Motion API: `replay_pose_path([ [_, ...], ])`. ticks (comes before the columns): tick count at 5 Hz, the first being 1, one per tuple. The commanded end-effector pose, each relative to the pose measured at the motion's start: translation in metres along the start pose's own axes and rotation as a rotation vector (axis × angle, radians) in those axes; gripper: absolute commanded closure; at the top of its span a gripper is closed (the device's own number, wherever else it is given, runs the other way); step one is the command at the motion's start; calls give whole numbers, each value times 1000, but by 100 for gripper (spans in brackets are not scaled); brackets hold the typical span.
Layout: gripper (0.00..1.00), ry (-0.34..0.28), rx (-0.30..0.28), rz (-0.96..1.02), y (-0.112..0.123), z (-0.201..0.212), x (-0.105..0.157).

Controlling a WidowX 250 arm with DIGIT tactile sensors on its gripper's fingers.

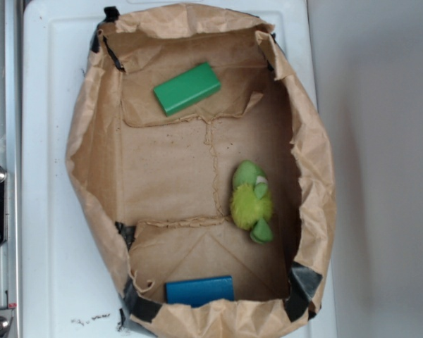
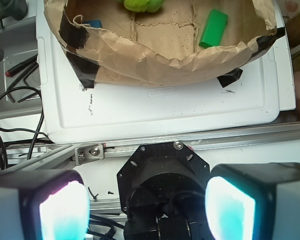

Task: Grab the blue block.

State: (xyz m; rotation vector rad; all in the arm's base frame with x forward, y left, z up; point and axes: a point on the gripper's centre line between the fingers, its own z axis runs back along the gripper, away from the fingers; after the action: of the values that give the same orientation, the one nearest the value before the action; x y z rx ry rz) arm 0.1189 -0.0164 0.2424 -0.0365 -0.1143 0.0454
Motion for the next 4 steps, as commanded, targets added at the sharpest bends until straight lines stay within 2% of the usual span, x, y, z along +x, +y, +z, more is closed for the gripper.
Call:
replay_pose_path([
  [1,0,0,0,0,0,0,0],
  [3,0,-98,10,62,-31,-21,95],
  [4,0,-116,38,59,-27,-48,123],
])
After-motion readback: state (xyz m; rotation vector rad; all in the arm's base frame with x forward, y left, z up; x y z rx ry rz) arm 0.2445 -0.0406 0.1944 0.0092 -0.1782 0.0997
